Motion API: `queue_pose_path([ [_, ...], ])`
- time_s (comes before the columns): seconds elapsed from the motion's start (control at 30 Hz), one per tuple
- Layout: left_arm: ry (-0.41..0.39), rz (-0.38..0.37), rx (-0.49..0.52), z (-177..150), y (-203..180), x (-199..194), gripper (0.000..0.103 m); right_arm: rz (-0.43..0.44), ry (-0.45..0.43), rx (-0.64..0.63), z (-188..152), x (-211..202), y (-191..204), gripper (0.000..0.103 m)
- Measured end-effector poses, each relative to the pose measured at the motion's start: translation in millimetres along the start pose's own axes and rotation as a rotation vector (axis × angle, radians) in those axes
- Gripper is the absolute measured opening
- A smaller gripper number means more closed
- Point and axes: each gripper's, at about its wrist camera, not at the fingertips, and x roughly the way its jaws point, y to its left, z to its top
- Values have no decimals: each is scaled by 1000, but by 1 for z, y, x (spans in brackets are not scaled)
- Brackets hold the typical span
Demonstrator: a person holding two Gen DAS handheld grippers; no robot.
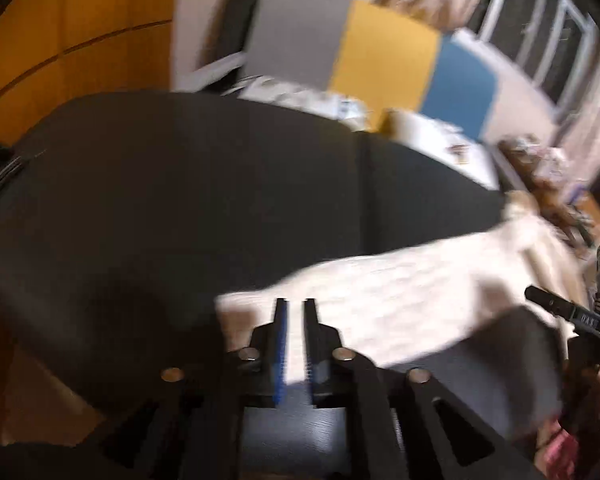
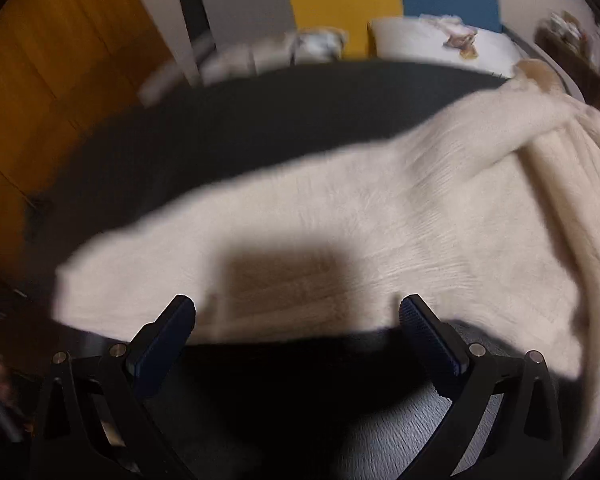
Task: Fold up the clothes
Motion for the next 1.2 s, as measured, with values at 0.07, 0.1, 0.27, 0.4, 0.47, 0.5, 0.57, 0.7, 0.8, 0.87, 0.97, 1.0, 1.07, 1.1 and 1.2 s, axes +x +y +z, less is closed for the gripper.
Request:
queue_pose_path([
  [0.07, 8, -65, 49, 3, -23, 4, 13, 7, -85, 10, -7, -45, -22, 103],
  [0.1, 15, -68, 103, 4, -52, 16, 14, -22, -101, 12, -12, -62, -35, 103],
  [0.27, 64, -126, 392, -2, -168, 63, 13, -301, -39, 44, -47, -113, -104, 103],
  [0.4, 115, -225, 524, -18, -232, 78, 13, -462, 26, 45, -76, -129, -141, 103],
  [0.47, 181, -308, 511, -31, -257, 79, 13, -465, 59, 35, -86, -117, -146, 100],
  [0.5, 215, -341, 492, -37, -261, 78, 13, -462, 74, 33, -90, -111, -150, 95],
  [0.57, 263, -383, 462, -51, -254, 68, 13, -473, 100, 37, -100, -103, -161, 63],
  [0.7, 309, -426, 420, -58, -269, 70, 13, -432, 40, 86, -98, -119, -168, 29],
  [0.8, 287, -403, 444, -59, -280, 74, 13, -429, -18, 96, -78, -148, -173, 18],
  [0.87, 249, -383, 468, -56, -287, 74, 13, -431, -76, 117, -63, -169, -182, 15],
  [0.97, 164, -356, 567, -54, -303, 67, 13, -447, -134, 191, -41, -186, -208, 15],
  [1.0, 156, -353, 613, -54, -311, 69, 14, -456, -143, 219, -35, -188, -219, 15],
  [1.07, 154, -345, 677, -54, -328, 78, 14, -484, -123, 262, -31, -180, -241, 15],
  [1.1, 156, -341, 693, -54, -336, 84, 14, -500, -99, 279, -30, -171, -252, 15],
  [1.2, 238, -316, 705, -56, -353, 114, 15, -515, -5, 317, -30, -130, -283, 15],
])
